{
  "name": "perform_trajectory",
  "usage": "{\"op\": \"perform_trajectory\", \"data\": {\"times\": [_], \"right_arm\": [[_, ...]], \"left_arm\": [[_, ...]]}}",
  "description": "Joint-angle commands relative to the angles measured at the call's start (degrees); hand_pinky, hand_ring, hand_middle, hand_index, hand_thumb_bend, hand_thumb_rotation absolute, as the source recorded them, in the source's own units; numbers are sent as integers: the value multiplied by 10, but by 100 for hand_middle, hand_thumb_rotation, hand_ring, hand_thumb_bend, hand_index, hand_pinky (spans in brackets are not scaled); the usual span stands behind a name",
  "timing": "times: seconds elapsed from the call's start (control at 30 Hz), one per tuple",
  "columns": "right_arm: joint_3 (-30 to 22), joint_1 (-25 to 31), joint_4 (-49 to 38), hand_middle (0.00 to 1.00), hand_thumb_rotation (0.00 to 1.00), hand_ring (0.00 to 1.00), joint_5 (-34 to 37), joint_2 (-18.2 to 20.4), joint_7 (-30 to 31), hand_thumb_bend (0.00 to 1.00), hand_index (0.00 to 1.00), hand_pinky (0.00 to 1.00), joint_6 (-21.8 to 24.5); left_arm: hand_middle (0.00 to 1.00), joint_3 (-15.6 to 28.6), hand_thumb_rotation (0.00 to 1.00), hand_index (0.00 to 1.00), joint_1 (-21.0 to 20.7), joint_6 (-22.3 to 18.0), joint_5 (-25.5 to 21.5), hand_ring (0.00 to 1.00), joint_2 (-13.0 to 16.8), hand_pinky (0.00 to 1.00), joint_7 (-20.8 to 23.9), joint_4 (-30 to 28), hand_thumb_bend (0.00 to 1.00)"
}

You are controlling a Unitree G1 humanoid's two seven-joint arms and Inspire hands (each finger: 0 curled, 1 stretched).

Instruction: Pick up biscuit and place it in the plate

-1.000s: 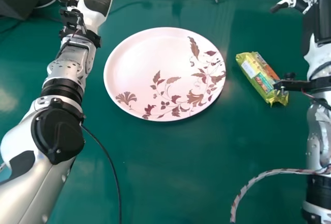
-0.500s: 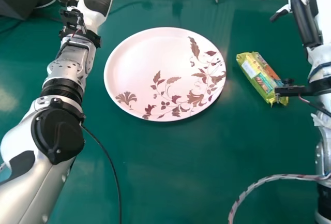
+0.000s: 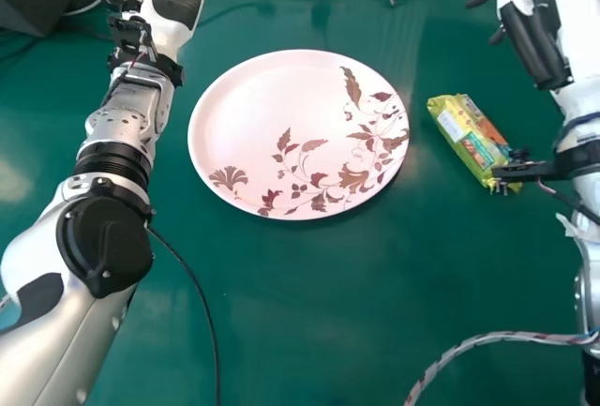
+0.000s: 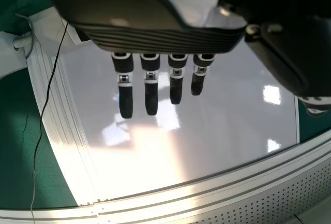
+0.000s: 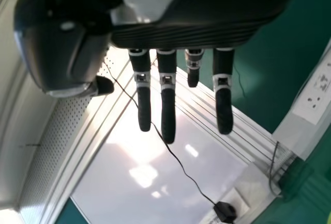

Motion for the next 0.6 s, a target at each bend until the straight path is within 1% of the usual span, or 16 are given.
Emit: {"op": "perform_trajectory", "data": {"times": [0.0, 0.1, 0.27, 0.33, 0.4, 0.43, 0.57], "right_arm": [[10, 8, -20, 53, 45, 47, -27, -12, 8, 38, 62, 34, 15], [24, 10, -35, 53, 46, 48, -63, -19, 14, 37, 62, 34, 30], [36, 11, -52, 53, 43, 48, -105, -18, 23, 38, 62, 34, 42], [41, 11, -58, 53, 44, 48, -123, -19, 28, 38, 62, 34, 48], [48, 11, -64, 53, 46, 48, -146, -19, 33, 37, 62, 34, 58], [52, 11, -66, 53, 45, 48, -158, -18, 36, 37, 61, 34, 62], [64, 9, -69, 56, 45, 50, -205, -17, 44, 38, 61, 34, 73]], "left_arm": [[96, -6, 93, 100, -8, -2, 4, 86, 2, 69, 0, 3, 100], [96, -7, 93, 100, -8, 0, 4, 86, 2, 68, -1, 3, 100], [96, -7, 93, 100, -7, -4, 6, 87, 3, 70, -6, 5, 100], [96, -7, 92, 100, -7, -2, 5, 87, 2, 69, -6, 4, 100], [95, -8, 92, 100, -7, -3, 6, 87, 1, 70, -5, 3, 100], [95, -9, 92, 100, -7, -5, 7, 87, 1, 71, -6, 2, 100], [94, -6, 93, 100, -7, -5, 5, 87, 1, 72, -5, 4, 100]]}}
